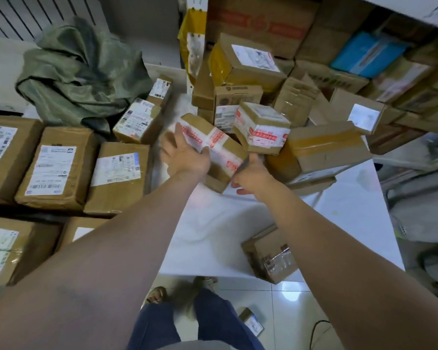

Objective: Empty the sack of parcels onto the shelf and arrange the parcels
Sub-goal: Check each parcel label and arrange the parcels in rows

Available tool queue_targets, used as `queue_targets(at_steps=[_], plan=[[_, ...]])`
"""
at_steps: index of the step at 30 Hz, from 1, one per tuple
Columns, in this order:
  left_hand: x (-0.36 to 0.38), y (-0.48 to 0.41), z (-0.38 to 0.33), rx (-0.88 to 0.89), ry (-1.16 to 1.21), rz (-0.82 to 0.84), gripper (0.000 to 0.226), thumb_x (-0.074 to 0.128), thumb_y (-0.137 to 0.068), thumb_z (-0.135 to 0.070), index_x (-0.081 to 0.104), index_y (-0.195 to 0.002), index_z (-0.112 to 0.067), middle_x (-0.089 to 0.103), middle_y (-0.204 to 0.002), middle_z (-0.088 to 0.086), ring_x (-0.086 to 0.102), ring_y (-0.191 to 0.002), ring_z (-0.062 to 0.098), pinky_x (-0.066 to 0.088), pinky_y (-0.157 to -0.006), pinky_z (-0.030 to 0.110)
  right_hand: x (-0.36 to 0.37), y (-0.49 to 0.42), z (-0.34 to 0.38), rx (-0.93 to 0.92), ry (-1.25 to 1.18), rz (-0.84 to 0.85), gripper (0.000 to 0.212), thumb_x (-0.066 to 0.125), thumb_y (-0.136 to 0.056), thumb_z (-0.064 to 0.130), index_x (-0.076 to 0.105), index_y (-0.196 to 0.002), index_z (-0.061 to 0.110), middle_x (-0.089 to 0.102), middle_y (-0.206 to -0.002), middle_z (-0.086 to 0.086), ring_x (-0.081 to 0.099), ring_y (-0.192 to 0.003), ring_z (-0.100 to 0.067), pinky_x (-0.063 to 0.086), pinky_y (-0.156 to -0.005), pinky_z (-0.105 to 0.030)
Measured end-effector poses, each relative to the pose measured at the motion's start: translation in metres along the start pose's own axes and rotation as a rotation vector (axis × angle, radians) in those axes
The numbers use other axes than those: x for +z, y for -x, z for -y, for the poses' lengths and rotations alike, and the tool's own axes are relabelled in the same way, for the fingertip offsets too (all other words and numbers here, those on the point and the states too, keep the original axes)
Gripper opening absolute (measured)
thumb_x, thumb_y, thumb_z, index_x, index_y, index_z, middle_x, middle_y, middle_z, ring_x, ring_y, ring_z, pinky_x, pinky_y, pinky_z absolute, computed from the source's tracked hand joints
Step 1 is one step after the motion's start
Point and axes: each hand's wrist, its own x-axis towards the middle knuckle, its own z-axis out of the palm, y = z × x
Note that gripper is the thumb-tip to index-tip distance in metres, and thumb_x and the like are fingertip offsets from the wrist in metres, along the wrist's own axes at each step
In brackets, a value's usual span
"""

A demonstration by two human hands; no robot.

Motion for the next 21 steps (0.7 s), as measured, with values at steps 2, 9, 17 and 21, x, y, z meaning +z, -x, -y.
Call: queue_targets(at_steps=[2,9,17,21], plan=[[0.009,0.001,-0.002,-0.050,-0.045,-0.027,0.073,0.050,-0.092,-0.055,0.019,-0.153,-0.030,0.002,-0.161,0.008,0.007,-0.145,0.035,0.022,-0.113,0.050,-0.005,-0.004,-0.004,-0.003,0.042,0.003,0.047,0.066,-0.087,0.019,0.047,-0.127,0.037,0.055,-0.121,0.000,0.059,-0.100,-0.021,0.059,-0.082,-0.043],[0.010,0.007,0.012,-0.238,-0.073,-0.181,0.074,0.030,-0.091,-0.067,0.031,-0.147,-0.018,0.027,-0.155,0.014,0.023,-0.140,0.036,0.022,-0.109,0.053,0.000,-0.009,-0.025,0.123,0.000,0.090,0.022,0.050,-0.099,0.014,0.069,-0.098,0.023,0.050,-0.125,-0.005,0.048,-0.113,-0.028,0.050,-0.100,-0.043],[-0.007,-0.004,0.038,-0.151,0.065,-0.159,0.042,0.040,-0.097,-0.033,0.055,-0.130,-0.013,0.061,-0.124,0.018,0.055,-0.114,0.039,0.044,-0.095,0.043,0.020,-0.010,-0.017,0.266,-0.266,0.079,0.034,0.059,-0.094,0.044,0.056,-0.120,0.022,0.067,-0.114,-0.002,0.062,-0.105,-0.023,0.057,-0.083,-0.040],[-0.010,-0.006,0.052,-0.069,0.000,-0.050,0.046,0.044,-0.097,-0.012,0.048,-0.142,-0.020,0.061,-0.129,0.013,0.056,-0.118,0.036,0.048,-0.095,0.040,0.024,-0.008,-0.013,0.236,-0.184,0.096,0.037,0.065,-0.092,0.039,0.056,-0.122,0.019,0.063,-0.102,0.000,0.062,-0.095,-0.019,0.059,-0.080,-0.042]])
